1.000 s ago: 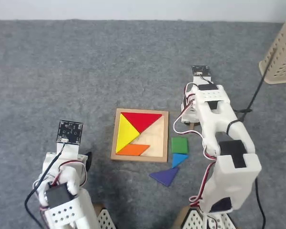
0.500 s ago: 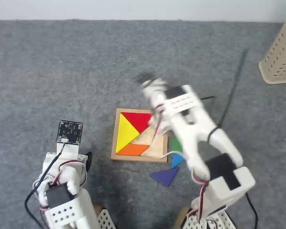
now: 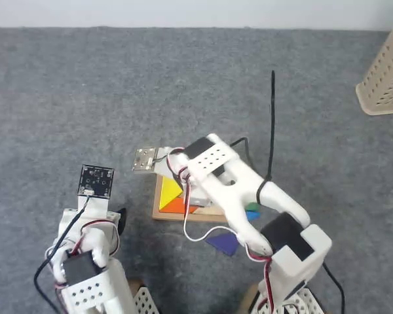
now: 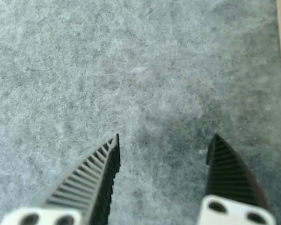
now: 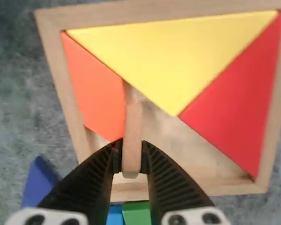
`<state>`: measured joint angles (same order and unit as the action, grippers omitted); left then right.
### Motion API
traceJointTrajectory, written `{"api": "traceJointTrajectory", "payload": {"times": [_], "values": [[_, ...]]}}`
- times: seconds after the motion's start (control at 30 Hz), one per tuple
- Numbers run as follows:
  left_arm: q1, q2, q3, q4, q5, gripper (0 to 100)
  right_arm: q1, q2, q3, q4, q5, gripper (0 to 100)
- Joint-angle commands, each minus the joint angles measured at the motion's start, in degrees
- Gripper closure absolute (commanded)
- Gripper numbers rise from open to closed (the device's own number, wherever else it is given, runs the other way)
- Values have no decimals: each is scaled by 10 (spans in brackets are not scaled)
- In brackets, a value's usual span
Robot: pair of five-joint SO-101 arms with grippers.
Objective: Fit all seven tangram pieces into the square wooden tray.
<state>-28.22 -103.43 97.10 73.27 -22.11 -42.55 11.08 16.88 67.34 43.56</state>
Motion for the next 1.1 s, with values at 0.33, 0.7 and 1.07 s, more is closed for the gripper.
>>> {"api": "traceJointTrajectory", "payload": {"times": [0.33,0.7,1.07], "values": [[-2,-9,-5,3,-6,720,-12,-5,-39,1,64,991],[-1,-9,-5,3,-6,720,-12,-5,-36,1,64,988],[-1,-9,-5,3,-6,720,-35,-5,-40,-14,63,988]]}}
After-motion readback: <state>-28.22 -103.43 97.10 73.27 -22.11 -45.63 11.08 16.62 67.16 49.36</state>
